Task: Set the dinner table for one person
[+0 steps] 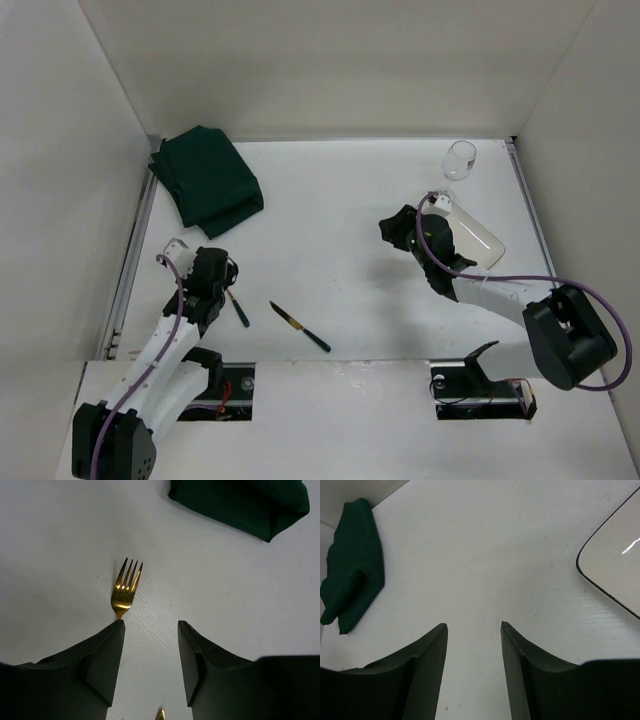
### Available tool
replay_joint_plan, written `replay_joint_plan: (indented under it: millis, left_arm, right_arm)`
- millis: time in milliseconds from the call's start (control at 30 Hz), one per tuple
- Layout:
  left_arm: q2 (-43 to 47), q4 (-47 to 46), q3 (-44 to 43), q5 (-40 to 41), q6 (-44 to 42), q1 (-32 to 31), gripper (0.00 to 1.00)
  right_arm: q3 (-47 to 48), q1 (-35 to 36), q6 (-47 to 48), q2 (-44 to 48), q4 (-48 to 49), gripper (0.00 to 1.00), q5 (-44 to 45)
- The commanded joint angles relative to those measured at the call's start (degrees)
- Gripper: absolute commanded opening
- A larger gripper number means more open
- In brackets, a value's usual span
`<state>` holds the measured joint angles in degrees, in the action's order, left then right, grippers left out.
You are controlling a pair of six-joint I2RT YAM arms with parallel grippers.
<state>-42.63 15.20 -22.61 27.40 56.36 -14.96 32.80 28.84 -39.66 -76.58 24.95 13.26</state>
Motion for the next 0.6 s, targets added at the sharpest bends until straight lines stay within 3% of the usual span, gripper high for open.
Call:
replay_joint_plan:
  millis: [0,267,567]
  left_arm:
    - [-2.3,-4.4,-4.4,-0.8,-1.8,0.2,0.46]
    - [-11.0,-12.6,-10.7,-1.0,-1.3,3.1,0.49]
    - [-29.3,-22.8,-20.7,-6.4,4.7,11.4,0.53]
  right_arm:
    - [0.1,-0.1,0.0,-0.2,3.8,0.53,-0.2]
    - [0.1,-0.1,-0.2,-0.3,3.8,0.53,-0.2]
    - [0.7,0.0,-0.2,-1.1,3.6,0.53,-0.2]
